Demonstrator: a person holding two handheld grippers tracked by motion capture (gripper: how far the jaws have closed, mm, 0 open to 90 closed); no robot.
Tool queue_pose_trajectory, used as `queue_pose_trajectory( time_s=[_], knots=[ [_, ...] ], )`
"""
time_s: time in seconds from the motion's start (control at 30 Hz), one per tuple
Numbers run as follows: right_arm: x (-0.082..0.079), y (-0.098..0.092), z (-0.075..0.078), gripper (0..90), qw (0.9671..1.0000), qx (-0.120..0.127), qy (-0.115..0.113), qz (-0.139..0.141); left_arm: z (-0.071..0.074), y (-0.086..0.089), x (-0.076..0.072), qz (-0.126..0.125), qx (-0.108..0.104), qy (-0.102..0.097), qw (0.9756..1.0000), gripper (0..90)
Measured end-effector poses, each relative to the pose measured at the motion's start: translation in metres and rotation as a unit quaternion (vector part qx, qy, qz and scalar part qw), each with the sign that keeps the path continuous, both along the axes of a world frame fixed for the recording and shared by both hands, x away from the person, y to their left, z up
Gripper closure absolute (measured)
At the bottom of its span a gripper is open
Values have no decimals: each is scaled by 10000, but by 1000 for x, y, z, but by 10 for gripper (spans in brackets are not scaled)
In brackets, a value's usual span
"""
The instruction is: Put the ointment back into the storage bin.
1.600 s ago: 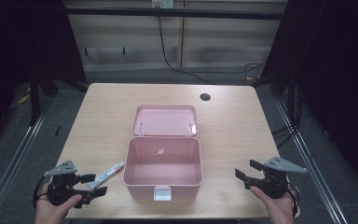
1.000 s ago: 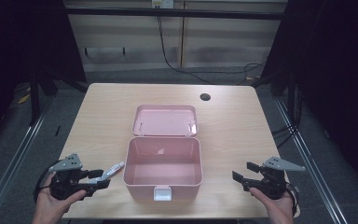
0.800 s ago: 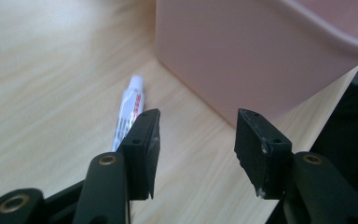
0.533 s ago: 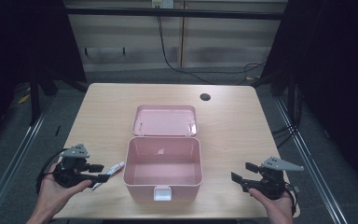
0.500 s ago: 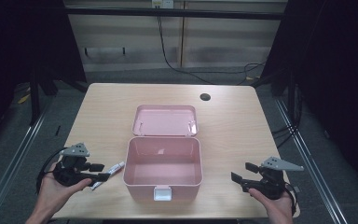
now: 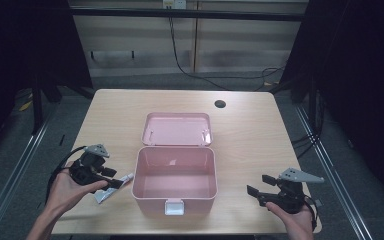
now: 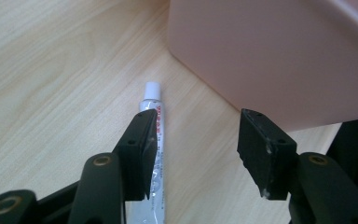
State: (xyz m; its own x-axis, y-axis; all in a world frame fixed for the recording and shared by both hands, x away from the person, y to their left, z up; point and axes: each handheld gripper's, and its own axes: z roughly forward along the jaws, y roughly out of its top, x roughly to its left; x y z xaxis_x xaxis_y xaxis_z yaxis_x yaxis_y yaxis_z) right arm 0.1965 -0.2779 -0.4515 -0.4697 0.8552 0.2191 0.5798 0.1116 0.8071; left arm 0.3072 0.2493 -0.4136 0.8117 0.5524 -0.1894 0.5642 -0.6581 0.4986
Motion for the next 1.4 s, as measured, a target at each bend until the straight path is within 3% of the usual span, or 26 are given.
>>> queue_pose_trajectory(
  time_s=[0.1, 0.17, 0.27, 0.4, 0.63, 0.7, 0.87, 1.07, 1.23, 1.4],
  knots=[
    [0, 0, 0, 243, 10000, -4, -10, -3, -7, -1, 2, -18, 60, 29, 10000, 532],
    [-1, 0, 0, 243, 10000, -1, -26, 2, -11, -2, 2, -58, 196, 90, 9997, 541],
    [0, 0, 0, 243, 10000, 3, -8, 10, -15, -2, 3, -5, 209, 152, 9997, 545],
    [0, 1, 0, 242, 10000, -14, 5, 42, -24, -1, 9, 72, 356, 190, 9992, 646],
    [0, 2, -1, 231, 10000, 11, 64, 53, -31, 0, 13, 43, 438, 256, 9987, 653],
    [0, 2, -1, 230, 10000, 8, 57, 70, -34, 1, 14, 87, 374, 250, 9990, 713],
    [1, 1, -1, 227, 10000, -7, 67, 59, -40, -1, 15, 5, 530, 358, 9980, 705],
    [1, 2, -1, 225, 9999, 15, 83, 76, -41, -1, 17, 26, 485, 336, 9983, 710],
    [1, 2, -1, 219, 9999, 18, 91, 72, -42, 2, 19, 215, 401, 316, 9985, 699],
    [1, 2, -2, 214, 9999, 24, 100, 81, -50, 1, 20, 117, 606, 398, 9973, 676]
  ],
)
